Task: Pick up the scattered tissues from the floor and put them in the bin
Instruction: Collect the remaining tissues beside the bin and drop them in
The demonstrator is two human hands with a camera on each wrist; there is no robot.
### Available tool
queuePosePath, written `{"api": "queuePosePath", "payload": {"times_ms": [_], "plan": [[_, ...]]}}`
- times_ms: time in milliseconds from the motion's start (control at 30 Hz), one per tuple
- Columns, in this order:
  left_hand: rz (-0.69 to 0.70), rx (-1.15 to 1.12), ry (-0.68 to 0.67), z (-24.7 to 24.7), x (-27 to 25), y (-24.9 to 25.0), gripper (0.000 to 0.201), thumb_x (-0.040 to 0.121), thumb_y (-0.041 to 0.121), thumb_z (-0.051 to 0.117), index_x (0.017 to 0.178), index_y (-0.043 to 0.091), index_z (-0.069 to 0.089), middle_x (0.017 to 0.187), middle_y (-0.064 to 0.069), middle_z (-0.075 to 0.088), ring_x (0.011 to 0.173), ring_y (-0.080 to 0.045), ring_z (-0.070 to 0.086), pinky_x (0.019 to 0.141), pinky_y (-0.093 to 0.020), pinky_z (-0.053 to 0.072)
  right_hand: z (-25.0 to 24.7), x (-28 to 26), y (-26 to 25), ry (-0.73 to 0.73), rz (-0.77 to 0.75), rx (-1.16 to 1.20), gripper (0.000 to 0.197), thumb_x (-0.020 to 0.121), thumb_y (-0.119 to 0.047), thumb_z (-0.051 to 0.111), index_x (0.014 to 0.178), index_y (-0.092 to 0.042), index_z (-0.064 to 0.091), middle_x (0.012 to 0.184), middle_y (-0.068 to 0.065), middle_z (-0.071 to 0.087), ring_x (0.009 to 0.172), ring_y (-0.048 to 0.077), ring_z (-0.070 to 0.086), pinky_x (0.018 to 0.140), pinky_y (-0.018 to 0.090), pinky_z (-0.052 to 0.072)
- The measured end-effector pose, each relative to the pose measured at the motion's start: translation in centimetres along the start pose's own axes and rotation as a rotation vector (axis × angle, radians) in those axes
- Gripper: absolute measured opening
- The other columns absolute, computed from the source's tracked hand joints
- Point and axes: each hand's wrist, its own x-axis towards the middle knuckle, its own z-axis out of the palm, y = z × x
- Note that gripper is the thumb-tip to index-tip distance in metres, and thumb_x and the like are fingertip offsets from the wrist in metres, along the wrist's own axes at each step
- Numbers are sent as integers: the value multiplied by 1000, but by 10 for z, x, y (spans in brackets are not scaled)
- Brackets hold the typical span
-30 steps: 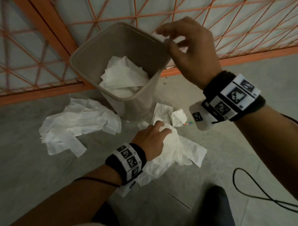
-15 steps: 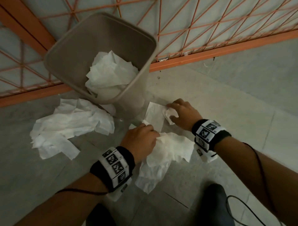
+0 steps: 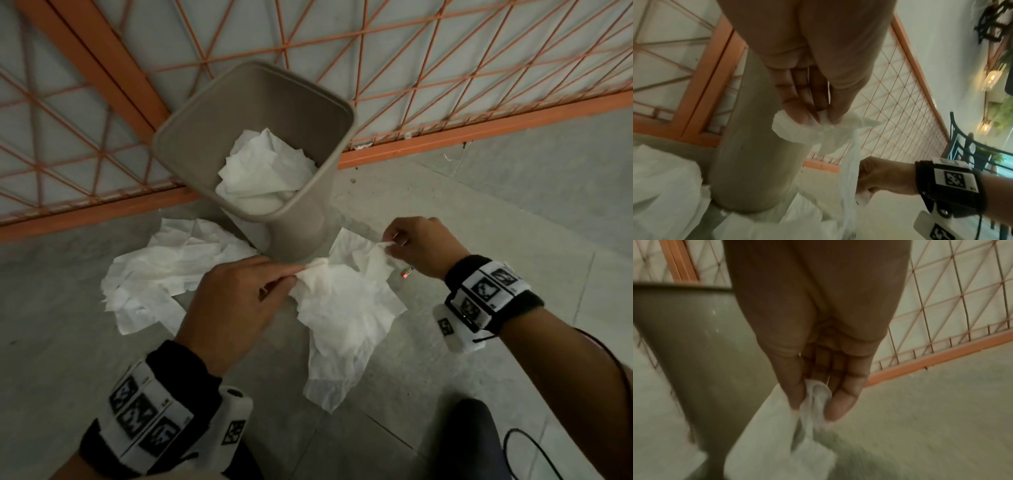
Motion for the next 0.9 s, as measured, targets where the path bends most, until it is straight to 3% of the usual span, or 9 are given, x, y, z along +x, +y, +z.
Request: {"api": "queuePosePath", "payload": {"times_ms": [100,200,300,400,533,633,700,833,900], "plan": [[35,-70,110,-26,0,14,22,90,22,66,109,18,74,98,6,74,83,-2,69,76,-19,56,-32,-15,-26,-100,-51,21,7,79,-19,73,85,-22,70,82,3,73,81,21,68,72,30,52],[81,-81,202,-60,7,30,22,91,18,61,110,16,73,97,9,72,82,3,68,75,-9,52,-65,-30,-61,-189,-126,114,8,78,-21,75,83,-25,71,74,3,74,68,19,69,63,21,52],[90,-77,325,-94,22,30,18,94,12,59,104,19,73,96,8,72,80,-5,70,74,-19,57,-95,-39,-99,-253,-245,240,11,80,-19,74,88,-25,71,77,17,70,62,16,62,66,31,57],[89,-35,450,-121,44,30,21,94,15,55,101,21,74,95,5,72,77,-9,70,72,-19,56,-122,-39,-137,-165,-375,319,13,82,-9,70,90,-19,72,80,31,64,64,19,58,63,24,58],[157,166,558,-129,78,31,26,88,13,52,99,17,75,97,-2,72,82,-11,63,82,-23,51,-145,-30,-173,77,-436,370,10,83,-6,68,90,-11,74,84,14,75,74,21,72,68,22,59],[167,240,513,-118,99,25,29,90,15,49,108,15,72,108,-6,67,94,-19,64,89,-31,52,-151,-14,-192,256,-445,390,9,82,-11,70,91,-9,74,84,6,75,75,16,73,76,31,61],[134,317,419,-109,105,20,32,93,17,47,118,15,66,118,-7,61,101,-24,62,90,-36,51,-151,0,-201,370,-437,336,12,82,-14,69,92,-12,74,87,3,74,76,11,72,77,30,61],[73,486,174,-93,100,5,37,88,17,48,122,16,64,124,-10,61,107,-33,61,87,-43,51,-144,22,-216,497,-418,182,20,79,-16,65,96,-17,75,85,-2,70,73,5,63,65,0,47],[95,508,79,-89,91,-3,41,82,15,46,116,14,69,122,-11,65,111,-31,60,96,-40,48,-134,29,-220,488,-408,95,25,80,-16,62,101,-17,74,91,-1,70,78,4,60,59,-3,39]]}}
